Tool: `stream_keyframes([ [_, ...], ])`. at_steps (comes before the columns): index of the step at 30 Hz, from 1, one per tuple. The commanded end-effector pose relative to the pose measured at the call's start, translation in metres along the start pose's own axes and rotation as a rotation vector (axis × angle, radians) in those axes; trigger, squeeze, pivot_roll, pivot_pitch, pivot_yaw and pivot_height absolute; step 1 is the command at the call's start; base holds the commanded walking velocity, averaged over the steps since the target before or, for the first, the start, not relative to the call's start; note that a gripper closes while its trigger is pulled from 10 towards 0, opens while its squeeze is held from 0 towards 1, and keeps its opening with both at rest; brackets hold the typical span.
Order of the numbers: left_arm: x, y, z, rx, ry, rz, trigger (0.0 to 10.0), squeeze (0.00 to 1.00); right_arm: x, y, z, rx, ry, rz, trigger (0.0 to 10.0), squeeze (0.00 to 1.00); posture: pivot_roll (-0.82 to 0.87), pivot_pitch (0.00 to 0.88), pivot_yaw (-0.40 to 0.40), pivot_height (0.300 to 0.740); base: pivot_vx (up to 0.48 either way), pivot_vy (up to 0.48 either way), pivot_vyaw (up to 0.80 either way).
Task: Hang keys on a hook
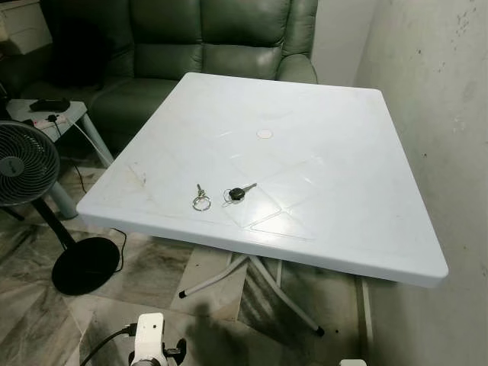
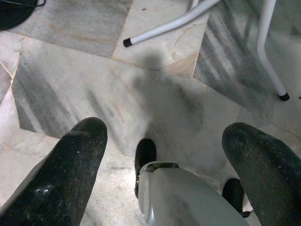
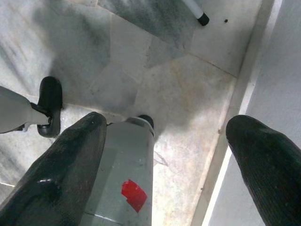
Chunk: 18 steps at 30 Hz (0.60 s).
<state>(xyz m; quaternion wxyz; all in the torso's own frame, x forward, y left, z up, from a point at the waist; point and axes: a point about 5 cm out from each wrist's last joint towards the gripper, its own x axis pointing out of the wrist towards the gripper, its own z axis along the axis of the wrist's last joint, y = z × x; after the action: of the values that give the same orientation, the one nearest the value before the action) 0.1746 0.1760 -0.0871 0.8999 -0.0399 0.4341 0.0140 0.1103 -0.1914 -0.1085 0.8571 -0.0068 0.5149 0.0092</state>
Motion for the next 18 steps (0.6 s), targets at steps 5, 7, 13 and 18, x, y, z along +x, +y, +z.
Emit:
stream_keyframes([
  [5, -0.0002, 0.0031, 0.0011, -0.005, -0.005, 0.007, 10.0, 0.00, 0.0000, 0.0004, -0.0010, 0.007, 0.008, 0.002, 10.0, 0.00, 0.03, 0.000, -0.003, 0.740, 0.000, 0.467, 0.00],
  [7, -0.0002, 0.0028, 0.0009, -0.006, -0.004, 0.007, 10.0, 0.00, -0.0001, 0.0003, -0.0012, 0.007, 0.009, 0.002, 10.0, 0.00, 0.03, 0.000, -0.002, 0.740, 0.000, 0.467, 0.00],
  [13, 0.0000, 0.0021, 0.0009, -0.006, -0.002, 0.006, 10.0, 0.00, 0.0000, 0.0002, -0.0011, 0.011, 0.008, 0.003, 10.0, 0.00, 0.03, 0.000, -0.003, 0.740, 0.000, 0.472, 0.00],
  [18, 0.0000, 0.0021, 0.0008, -0.008, -0.002, 0.007, 10.0, 0.00, 0.0002, 0.0008, -0.0005, 0.011, 0.007, 0.005, 10.0, 0.00, 0.03, 0.000, -0.003, 0.740, 0.000, 0.472, 0.00],
])
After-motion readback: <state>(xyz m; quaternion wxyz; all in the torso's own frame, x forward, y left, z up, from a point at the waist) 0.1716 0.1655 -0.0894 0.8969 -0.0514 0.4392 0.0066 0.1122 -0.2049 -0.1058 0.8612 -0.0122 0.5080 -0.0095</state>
